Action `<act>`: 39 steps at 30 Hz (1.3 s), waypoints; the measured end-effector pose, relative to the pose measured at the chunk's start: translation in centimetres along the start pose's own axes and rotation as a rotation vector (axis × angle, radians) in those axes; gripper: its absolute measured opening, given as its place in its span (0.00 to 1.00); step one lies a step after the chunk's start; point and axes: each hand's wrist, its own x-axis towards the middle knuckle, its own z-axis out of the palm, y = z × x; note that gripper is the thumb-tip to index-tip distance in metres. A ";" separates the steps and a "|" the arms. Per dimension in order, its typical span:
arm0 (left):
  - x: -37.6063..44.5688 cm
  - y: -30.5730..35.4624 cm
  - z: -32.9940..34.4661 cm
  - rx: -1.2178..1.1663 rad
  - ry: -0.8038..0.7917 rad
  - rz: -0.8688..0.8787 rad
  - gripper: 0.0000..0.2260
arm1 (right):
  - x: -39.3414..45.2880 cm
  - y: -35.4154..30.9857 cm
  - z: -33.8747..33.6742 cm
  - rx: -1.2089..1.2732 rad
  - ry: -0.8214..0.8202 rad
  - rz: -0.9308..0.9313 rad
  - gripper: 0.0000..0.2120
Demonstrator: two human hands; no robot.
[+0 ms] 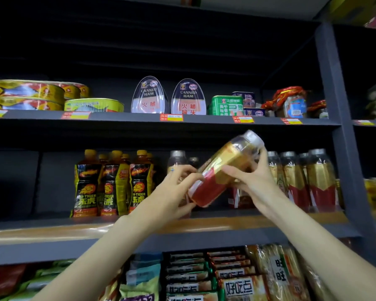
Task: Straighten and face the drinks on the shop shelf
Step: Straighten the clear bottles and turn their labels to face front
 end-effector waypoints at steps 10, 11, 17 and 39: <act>1.3 -2.7 0.8 0.138 0.060 -0.204 0.24 | 2.8 0.5 -0.8 -0.828 -0.067 -0.176 0.57; 1.6 -3.0 1.1 0.155 0.059 -0.238 0.25 | 3.5 0.7 -0.9 -0.917 -0.055 -0.129 0.57; 4.0 -4.1 3.0 0.181 0.053 -0.398 0.28 | 7.0 2.5 -2.3 -1.296 -0.061 0.053 0.60; 4.5 -6.4 6.7 0.055 0.112 -0.443 0.30 | 14.5 5.4 -2.2 -1.647 -0.233 0.130 0.54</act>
